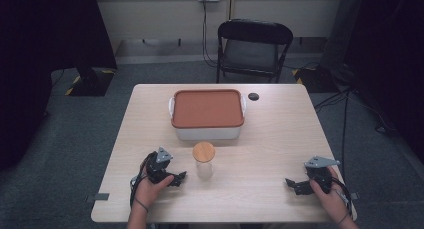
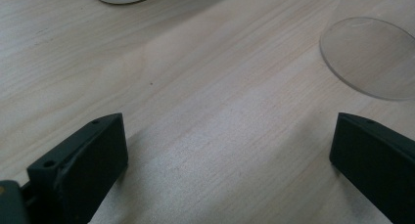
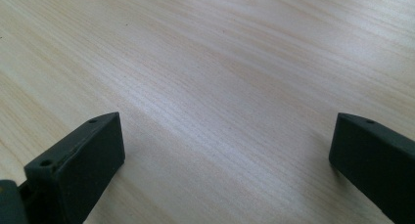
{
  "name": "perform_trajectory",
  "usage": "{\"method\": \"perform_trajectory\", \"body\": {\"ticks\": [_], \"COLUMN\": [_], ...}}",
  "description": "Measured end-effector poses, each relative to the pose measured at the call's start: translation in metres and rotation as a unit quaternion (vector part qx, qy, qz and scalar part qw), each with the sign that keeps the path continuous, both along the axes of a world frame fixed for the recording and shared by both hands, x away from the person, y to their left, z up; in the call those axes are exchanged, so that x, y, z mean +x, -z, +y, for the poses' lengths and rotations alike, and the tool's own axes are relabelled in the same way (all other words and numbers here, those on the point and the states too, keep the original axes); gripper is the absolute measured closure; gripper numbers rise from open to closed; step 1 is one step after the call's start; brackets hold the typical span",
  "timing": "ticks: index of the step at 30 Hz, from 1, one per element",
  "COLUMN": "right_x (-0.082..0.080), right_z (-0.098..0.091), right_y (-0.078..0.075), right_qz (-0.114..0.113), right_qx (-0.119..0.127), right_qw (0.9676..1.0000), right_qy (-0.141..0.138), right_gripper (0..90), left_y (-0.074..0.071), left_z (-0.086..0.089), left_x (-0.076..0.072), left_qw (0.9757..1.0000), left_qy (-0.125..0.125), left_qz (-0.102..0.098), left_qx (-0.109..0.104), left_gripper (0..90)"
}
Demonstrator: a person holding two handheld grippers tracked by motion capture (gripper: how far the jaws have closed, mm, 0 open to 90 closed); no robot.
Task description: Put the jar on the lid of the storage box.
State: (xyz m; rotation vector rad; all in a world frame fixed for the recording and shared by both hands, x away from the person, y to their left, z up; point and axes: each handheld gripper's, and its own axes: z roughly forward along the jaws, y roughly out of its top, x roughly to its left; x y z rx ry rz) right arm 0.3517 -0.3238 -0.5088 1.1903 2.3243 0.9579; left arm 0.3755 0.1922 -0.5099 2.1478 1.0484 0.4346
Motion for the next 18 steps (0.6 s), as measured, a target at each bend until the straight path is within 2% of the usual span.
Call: {"method": "perform_trajectory", "body": {"ticks": [18], "right_x": [0.0007], "right_z": [-0.0004], "right_y": [0.0001], "right_qz": [-0.001], "right_qx": [0.000], "right_qw": [1.0000], "right_qy": [-0.004], "right_gripper": [0.0], "left_y": [0.0000], "left_z": [-0.0002], "left_x": [-0.0002], "left_qw": [1.0000], "left_qy": [0.000], "left_qz": [0.000], "left_qx": [0.001], "left_gripper": [0.1]}}
